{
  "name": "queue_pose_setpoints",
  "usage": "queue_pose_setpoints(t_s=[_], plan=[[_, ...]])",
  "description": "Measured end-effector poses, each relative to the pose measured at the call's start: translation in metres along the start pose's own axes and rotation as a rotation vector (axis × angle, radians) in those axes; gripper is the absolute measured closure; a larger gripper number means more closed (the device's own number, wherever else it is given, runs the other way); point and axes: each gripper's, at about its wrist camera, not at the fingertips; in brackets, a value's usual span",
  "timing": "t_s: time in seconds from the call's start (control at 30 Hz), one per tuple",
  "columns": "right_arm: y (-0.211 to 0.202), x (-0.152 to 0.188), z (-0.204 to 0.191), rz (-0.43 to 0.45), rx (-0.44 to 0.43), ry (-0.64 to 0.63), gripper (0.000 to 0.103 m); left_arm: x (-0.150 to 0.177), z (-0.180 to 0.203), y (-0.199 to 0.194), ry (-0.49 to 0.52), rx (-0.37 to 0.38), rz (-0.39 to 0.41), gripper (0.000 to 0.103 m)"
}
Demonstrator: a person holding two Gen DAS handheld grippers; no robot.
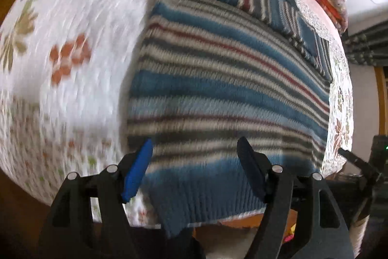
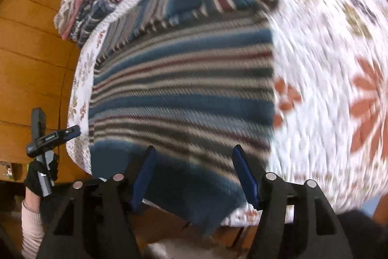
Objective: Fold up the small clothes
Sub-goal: 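Grasp the ribbed hem with both tools and lift it toward the collar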
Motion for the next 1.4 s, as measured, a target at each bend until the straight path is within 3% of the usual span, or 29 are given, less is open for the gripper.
queue_pose_setpoints(t_s=[0.07,0.2,0.3,0.47,0.77,0.93,1.0,1.07,1.1,1.13,1.17,1.2,1.4], plan=[[0.003,0.013,0.005,-0.006,0.023,0.012,0.037,0.009,-0.005,0.000,-0.011,-0.017,0.000,0.031],[0.008,0.032,0.017,-0.027,0.025,0.067,0.037,0.022,-0.014,0.017,-0.064,0.030,-0.082,0.031],[0.014,0.039,0.020,-0.043,0.040,0.078,0.037,0.028,-0.013,0.028,-0.051,0.006,-0.109,0.031],[0.030,0.049,0.023,-0.092,0.049,0.100,0.037,0.038,-0.016,0.045,-0.076,0.030,-0.170,0.031],[0.059,0.053,0.021,-0.175,0.068,0.087,0.037,0.047,-0.014,0.061,-0.066,0.016,-0.208,0.031],[0.066,0.052,0.023,-0.185,0.083,0.109,0.045,0.053,-0.001,0.070,-0.056,0.031,-0.216,0.032],[0.065,0.053,0.023,-0.180,0.097,0.114,0.055,0.056,0.000,0.069,-0.049,0.030,-0.212,0.038],[0.063,0.053,0.026,-0.173,0.100,0.130,0.075,0.057,0.000,0.069,-0.060,0.032,-0.202,0.056],[0.062,0.053,0.029,-0.170,0.096,0.140,0.082,0.058,-0.004,0.068,-0.073,0.039,-0.196,0.058],[0.060,0.053,0.034,-0.171,0.069,0.154,0.091,0.059,-0.007,0.067,-0.084,0.042,-0.192,0.069],[0.060,0.053,0.035,-0.173,0.053,0.161,0.093,0.060,-0.011,0.066,-0.100,0.072,-0.187,0.086],[0.059,0.053,0.035,-0.170,0.047,0.159,0.093,0.061,-0.013,0.064,-0.111,0.105,-0.181,0.095],[0.040,0.050,0.032,-0.129,-0.022,0.138,0.094,0.059,0.000,0.041,-0.055,0.235,-0.092,0.095]])
Point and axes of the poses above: each gripper's, at about its wrist camera, not at the fingertips, and y roughly the way its jaws point, z to its right, x to its underside, and after that the axes turned 6 degrees about -z, right-handed
